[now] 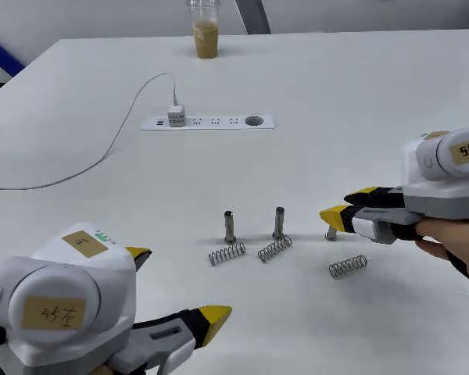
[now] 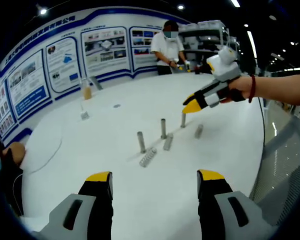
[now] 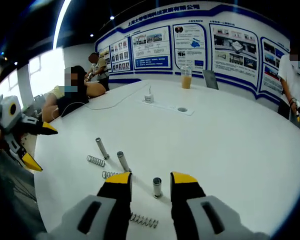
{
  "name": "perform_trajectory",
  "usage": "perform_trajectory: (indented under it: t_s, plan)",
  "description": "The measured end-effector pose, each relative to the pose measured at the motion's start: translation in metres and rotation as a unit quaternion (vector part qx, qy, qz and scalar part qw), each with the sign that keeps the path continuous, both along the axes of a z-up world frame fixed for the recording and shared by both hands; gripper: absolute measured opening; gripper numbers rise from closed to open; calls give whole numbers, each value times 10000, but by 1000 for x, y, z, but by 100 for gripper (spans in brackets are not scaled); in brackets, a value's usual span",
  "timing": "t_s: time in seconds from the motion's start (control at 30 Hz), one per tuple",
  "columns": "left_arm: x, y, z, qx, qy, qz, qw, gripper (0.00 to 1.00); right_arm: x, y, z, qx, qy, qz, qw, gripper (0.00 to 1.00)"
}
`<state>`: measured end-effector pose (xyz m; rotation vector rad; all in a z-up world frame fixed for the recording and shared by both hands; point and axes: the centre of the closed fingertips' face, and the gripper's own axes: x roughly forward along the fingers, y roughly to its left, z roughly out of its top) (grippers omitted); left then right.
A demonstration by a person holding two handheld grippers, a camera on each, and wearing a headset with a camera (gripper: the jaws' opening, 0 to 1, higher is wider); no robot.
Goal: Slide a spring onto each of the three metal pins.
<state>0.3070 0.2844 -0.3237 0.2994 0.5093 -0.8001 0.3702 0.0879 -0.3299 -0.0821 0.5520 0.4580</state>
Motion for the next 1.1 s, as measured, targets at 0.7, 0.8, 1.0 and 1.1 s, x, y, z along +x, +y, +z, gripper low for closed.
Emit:
perform_trajectory:
  t_s: [0.7,0.8,1.0,1.1]
  plan:
    - [45,-22,-20,192,-177,-666,9974,49,-13,6,20,306,-266,389,9984,47]
    - [50,-25,-26,202,-144,-744,9969,47,-14,7,23,327,-313,430,9980,48]
    - [58,-31,-43,334,12,-910,9953,42,-17,6,22,192,-360,533,9977,49]
    - [61,-33,-49,381,54,-1020,9940,38,-19,6,20,153,-345,563,9977,49]
